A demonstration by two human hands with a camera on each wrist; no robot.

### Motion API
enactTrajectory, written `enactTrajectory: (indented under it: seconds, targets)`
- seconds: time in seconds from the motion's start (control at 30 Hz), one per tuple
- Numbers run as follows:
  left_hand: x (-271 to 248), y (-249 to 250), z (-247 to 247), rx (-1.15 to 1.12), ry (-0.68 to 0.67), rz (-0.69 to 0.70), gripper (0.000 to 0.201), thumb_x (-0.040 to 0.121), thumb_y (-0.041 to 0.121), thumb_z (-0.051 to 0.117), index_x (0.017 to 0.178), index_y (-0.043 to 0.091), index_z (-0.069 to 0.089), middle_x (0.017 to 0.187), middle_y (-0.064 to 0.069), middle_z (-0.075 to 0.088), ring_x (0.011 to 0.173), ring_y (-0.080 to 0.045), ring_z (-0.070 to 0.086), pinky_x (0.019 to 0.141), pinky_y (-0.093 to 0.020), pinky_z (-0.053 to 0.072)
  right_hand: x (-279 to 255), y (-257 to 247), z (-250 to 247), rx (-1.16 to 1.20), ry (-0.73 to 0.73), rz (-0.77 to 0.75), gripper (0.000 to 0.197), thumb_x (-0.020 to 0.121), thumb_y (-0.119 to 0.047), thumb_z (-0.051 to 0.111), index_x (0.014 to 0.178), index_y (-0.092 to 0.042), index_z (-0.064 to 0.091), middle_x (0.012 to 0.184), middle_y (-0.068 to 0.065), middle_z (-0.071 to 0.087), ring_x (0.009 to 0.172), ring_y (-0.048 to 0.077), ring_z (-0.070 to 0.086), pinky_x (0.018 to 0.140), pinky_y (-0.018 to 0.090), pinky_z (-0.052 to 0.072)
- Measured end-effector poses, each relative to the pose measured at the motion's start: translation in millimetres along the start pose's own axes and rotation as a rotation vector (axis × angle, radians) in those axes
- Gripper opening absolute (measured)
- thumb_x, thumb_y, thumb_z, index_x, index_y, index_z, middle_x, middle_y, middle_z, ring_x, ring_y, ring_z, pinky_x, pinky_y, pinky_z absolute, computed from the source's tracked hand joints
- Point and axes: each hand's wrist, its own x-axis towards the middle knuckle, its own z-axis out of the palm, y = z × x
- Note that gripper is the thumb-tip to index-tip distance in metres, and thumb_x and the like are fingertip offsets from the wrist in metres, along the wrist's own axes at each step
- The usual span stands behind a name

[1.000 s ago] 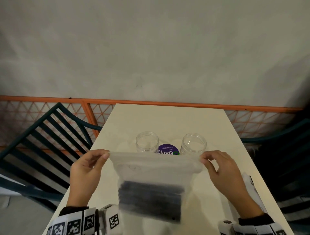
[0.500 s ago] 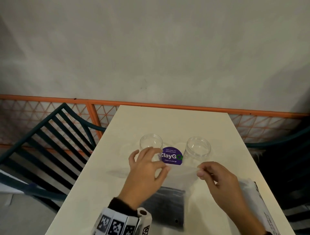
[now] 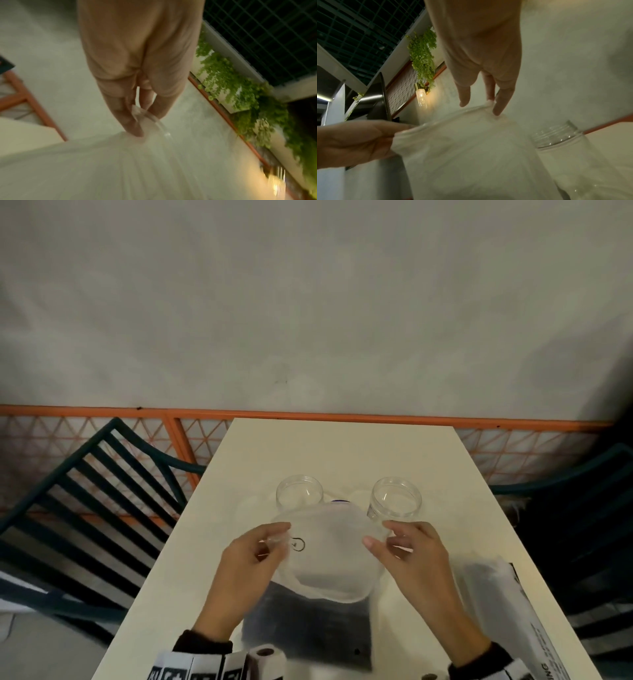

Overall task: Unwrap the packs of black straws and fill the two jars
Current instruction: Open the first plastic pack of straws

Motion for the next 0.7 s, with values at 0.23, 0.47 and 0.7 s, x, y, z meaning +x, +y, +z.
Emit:
enactTrajectory:
  seconds: [0.23, 0.47, 0.7]
  targets:
    - [4.8, -7.0, -7.6, -0.839, -0.177, -0.121, 0.026, 0.065, 0.011, 0.075, 0.085, 0.007, 0.059, 0.079, -0.012, 0.072, 0.066, -0.018, 0.065, 0.06, -0.025, 0.055, 11.9, 16.1, 15.8, -0.435, -0.188, 0.054, 0.024, 0.082, -0.008, 0.062, 0.105, -0.004, 0.067, 0.101, 0.013, 0.061, 0.085, 0.019, 0.055, 0.081, 0.016, 0.039]
    - [9.1, -41.8, -19.8, -1.204, -0.15, -0.354, 0.053, 0.036, 0.006, 0.085, 0.083, 0.011, 0.06, 0.075, -0.013, 0.066, 0.066, -0.024, 0.066, 0.065, -0.037, 0.056, 26.4, 7.1, -9.6, 0.672, -0.433, 0.5, 0.016, 0.088, -0.001, 0.052, 0.089, 0.0, 0.068, 0.081, 0.015, 0.071, 0.07, 0.017, 0.071, 0.061, 0.025, 0.058]
    - [5.0, -29.1, -16.3, -0.751, -0.188, -0.297, 0.034, 0.063, 0.008, 0.063, 0.094, 0.013, 0.053, 0.071, -0.006, 0.061, 0.067, -0.02, 0.058, 0.06, -0.029, 0.047, 28.0, 6.2, -17.0, 1.039, -0.656, 0.709, 0.056, 0.036, -0.014, 0.092, 0.088, -0.006, 0.072, 0.082, 0.009, 0.071, 0.071, 0.021, 0.067, 0.066, 0.034, 0.056]
